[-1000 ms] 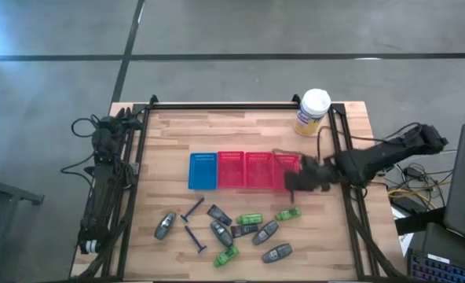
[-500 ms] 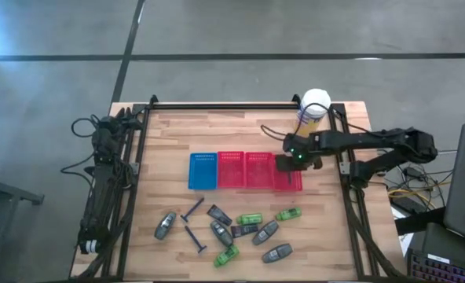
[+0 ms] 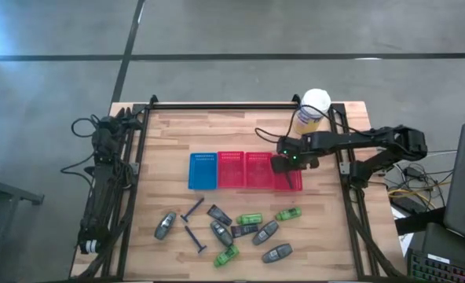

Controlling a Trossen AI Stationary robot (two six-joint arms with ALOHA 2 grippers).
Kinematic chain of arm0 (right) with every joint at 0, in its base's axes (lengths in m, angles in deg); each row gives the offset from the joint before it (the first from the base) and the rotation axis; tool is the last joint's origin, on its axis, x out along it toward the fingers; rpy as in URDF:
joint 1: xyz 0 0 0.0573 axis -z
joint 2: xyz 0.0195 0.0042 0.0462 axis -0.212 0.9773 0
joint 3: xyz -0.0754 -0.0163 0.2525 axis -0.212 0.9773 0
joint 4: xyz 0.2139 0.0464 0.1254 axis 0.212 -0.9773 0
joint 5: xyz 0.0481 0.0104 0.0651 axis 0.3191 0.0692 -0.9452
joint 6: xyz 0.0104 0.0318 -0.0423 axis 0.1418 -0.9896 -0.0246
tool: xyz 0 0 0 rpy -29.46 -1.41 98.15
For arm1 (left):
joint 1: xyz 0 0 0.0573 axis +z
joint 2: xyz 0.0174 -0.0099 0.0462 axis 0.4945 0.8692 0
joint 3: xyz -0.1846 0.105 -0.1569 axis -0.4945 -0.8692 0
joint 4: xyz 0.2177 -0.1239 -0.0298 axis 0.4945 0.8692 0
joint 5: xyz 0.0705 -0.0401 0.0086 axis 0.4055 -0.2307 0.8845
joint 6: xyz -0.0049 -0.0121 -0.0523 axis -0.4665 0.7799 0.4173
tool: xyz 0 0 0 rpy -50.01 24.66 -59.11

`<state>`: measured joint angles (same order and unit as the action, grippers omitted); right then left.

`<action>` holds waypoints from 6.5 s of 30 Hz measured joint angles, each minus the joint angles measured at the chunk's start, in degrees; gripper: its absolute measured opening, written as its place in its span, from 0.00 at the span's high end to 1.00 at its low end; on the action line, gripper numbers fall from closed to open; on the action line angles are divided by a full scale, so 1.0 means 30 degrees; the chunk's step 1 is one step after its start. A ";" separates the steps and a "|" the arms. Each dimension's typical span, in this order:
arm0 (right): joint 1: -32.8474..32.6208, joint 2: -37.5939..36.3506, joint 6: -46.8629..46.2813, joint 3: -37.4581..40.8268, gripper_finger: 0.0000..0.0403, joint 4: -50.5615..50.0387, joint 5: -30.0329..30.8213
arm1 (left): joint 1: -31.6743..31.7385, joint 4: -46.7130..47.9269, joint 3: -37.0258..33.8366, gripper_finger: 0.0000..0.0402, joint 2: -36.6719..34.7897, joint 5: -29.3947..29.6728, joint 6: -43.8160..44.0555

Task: Pick & Place Travel size toiletries
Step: Put the blue razor into the right red bin

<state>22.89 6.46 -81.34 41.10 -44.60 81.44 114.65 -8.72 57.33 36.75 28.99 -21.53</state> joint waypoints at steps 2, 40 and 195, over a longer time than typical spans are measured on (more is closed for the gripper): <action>-0.0065 -0.0384 0.0067 -0.0306 0.50 -0.0017 0.0066 | 0.0000 0.0000 0.0000 0.71 0.0000 -0.0004 0.0000; -0.2105 0.0688 0.3746 -0.5816 0.36 0.0464 0.0304 | -0.0015 -0.0583 0.0000 0.71 0.0080 0.0236 -0.0090; -0.2059 0.1053 2.2988 -1.0383 0.09 0.3019 -0.2301 | -3.1797 0.1960 1.5133 0.91 2.0664 0.4096 -0.0731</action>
<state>16.71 9.62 -12.38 9.95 -35.54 74.54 19.26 -2.84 102.73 98.74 41.28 -23.73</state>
